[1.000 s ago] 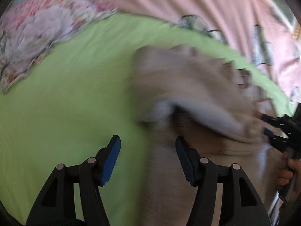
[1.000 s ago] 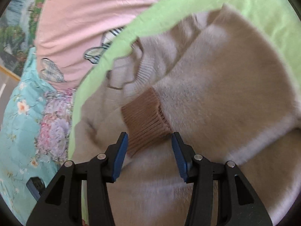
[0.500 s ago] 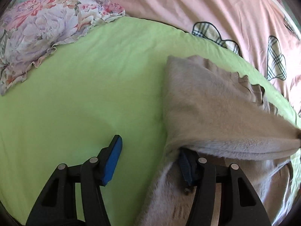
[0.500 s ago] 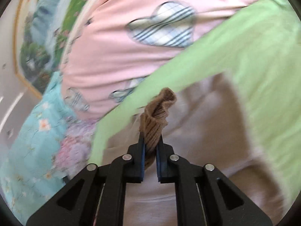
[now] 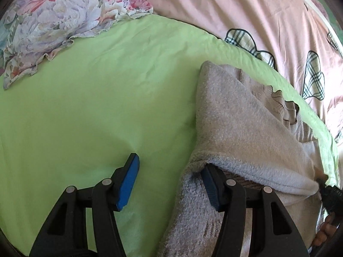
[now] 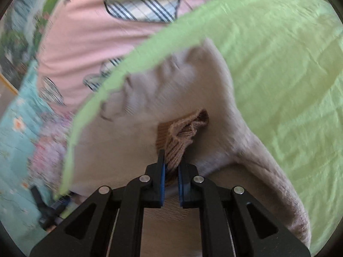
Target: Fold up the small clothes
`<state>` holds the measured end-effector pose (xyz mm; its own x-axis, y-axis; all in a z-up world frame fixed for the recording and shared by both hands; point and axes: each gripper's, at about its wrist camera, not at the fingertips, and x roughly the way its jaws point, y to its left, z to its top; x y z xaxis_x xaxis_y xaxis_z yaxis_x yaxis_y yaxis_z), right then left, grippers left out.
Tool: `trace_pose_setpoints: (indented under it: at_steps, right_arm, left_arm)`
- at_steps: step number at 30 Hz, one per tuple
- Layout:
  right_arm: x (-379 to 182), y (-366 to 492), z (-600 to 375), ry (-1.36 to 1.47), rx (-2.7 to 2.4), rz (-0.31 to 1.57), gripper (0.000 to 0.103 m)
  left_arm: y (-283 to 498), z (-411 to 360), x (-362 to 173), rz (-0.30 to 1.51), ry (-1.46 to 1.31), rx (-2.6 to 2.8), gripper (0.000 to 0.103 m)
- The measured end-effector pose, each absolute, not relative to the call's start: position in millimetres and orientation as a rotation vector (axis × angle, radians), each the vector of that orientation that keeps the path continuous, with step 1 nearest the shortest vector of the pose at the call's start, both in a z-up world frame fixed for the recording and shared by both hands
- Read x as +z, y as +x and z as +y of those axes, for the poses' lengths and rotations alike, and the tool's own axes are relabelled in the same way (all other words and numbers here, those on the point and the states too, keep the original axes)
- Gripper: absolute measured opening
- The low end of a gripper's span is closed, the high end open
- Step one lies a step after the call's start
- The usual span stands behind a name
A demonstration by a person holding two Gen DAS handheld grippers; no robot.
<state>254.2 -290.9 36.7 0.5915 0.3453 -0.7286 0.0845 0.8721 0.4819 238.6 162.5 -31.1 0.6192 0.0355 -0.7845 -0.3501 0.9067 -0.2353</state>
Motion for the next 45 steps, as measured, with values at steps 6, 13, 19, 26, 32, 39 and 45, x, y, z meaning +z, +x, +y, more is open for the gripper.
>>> trace_pose_setpoints:
  at_steps: [6, 13, 19, 26, 32, 39, 45]
  right_arm:
    - [53, 256, -289, 0.428, 0.157, 0.897, 0.010]
    - [44, 260, -285, 0.438, 0.172, 0.943, 0.014]
    - [43, 260, -287, 0.458, 0.167, 0.949, 0.014]
    - [46, 265, -278, 0.405, 0.175, 0.950, 0.012]
    - [47, 271, -263, 0.300, 0.141, 0.946, 0.011]
    - [36, 274, -274, 0.312, 0.105, 0.976, 0.011]
    - [59, 251, -285, 0.325, 0.057, 0.931, 0.026]
  left_arm:
    - [227, 166, -20, 0.900, -0.440, -0.084, 0.059]
    - [295, 189, -17, 0.950, -0.467, -0.116, 0.070]
    - [371, 181, -35, 1.008, -0.431, -0.165, 0.055]
    - [361, 184, -14, 0.807, -0.429, -0.090, 0.008]
    - [362, 176, -31, 0.827, -0.358, 0.002, 0.007]
    - [362, 170, -33, 0.815, -0.265, 0.088, 0.007]
    - [327, 159, -8, 0.841, -0.228, 0.060, 0.022]
